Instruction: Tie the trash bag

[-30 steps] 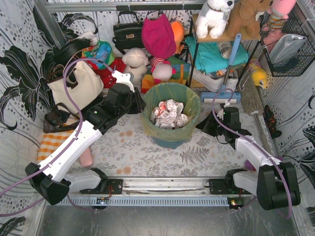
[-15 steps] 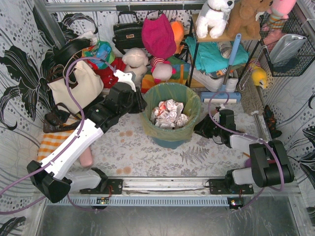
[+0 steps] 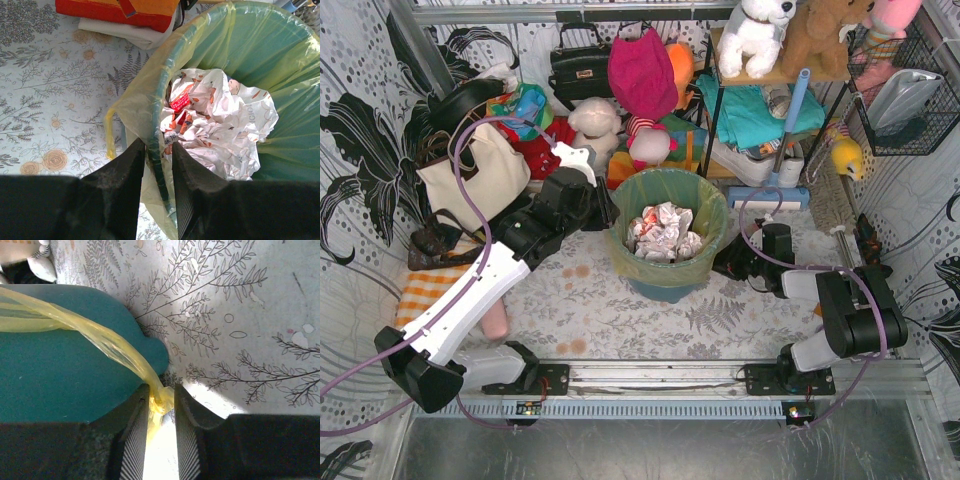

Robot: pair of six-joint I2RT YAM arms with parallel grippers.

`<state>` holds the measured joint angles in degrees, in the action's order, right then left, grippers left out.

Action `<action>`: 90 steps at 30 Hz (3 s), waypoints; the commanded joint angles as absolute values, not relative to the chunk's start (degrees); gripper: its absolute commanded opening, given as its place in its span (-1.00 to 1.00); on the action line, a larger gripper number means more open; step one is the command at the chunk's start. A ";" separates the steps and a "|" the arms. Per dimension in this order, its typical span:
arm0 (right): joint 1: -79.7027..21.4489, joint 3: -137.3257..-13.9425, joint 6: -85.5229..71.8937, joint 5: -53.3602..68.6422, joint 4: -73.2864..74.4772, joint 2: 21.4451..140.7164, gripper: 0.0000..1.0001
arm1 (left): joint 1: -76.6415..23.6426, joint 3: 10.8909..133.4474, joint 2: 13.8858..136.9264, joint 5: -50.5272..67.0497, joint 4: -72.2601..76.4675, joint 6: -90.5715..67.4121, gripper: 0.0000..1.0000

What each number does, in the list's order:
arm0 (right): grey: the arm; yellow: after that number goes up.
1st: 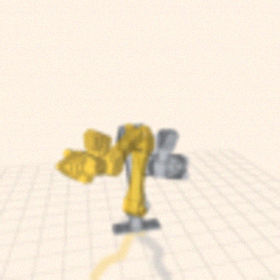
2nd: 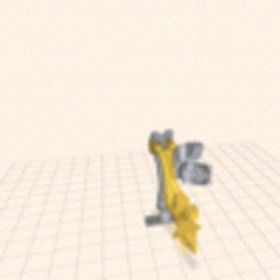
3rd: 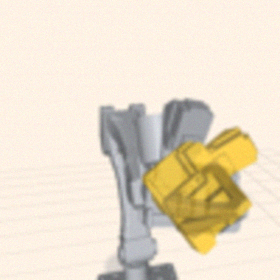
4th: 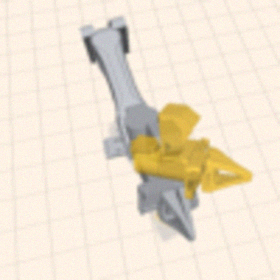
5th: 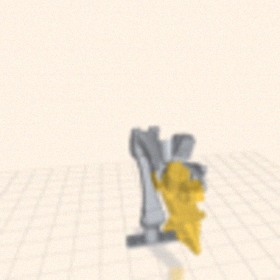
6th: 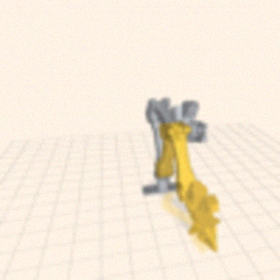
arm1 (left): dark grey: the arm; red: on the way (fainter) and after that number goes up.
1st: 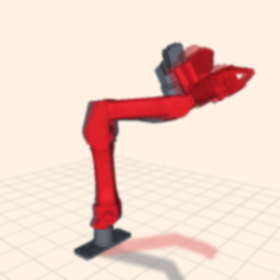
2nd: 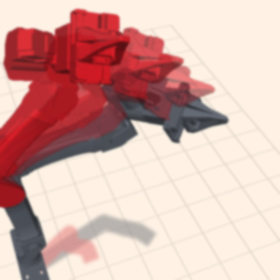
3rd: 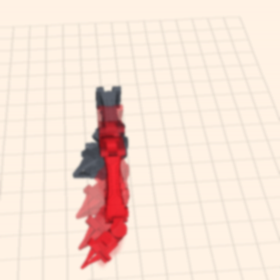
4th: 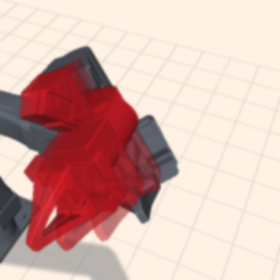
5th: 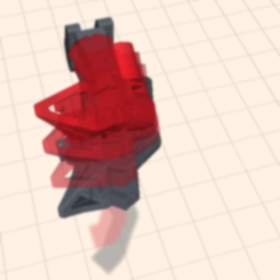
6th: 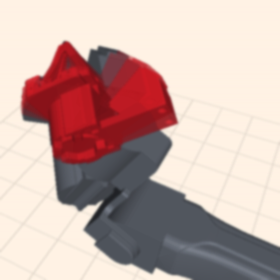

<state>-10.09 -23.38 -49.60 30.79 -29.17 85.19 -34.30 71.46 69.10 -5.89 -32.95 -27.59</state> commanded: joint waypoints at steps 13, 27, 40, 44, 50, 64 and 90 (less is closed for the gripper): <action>-9.87 -18.04 -50.54 24.35 -25.36 74.66 -1.00 | -33.91 71.75 67.91 -6.24 -30.91 -26.81 -0.23; -9.78 -25.83 -36.72 3.74 7.64 56.50 -1.00 | -33.83 68.61 61.05 -16.34 -29.71 -27.73 -0.19; -9.86 -28.45 -34.77 12.56 1.75 62.18 -0.11 | -33.84 68.47 63.00 -14.94 -29.27 -28.56 -0.13; -9.88 -27.66 -35.80 17.48 -3.95 66.00 -0.02 | -33.84 68.30 63.00 -15.20 -29.31 -28.57 -0.13; -9.91 -25.93 -38.66 24.22 -12.12 71.22 -0.01 | -33.90 67.51 62.21 -16.05 -29.62 -28.99 -0.13; -9.87 -21.70 -43.01 26.37 -20.43 75.68 -0.90 | -33.82 62.39 59.37 -17.93 -32.23 -31.94 -0.13; -9.92 -33.73 -42.43 26.81 -24.44 89.58 -1.00 | -29.54 30.21 58.37 4.99 2.08 -45.09 0.19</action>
<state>-10.09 -31.09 -42.46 26.65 -21.98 88.44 -29.91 32.49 57.84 0.36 -10.15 -43.57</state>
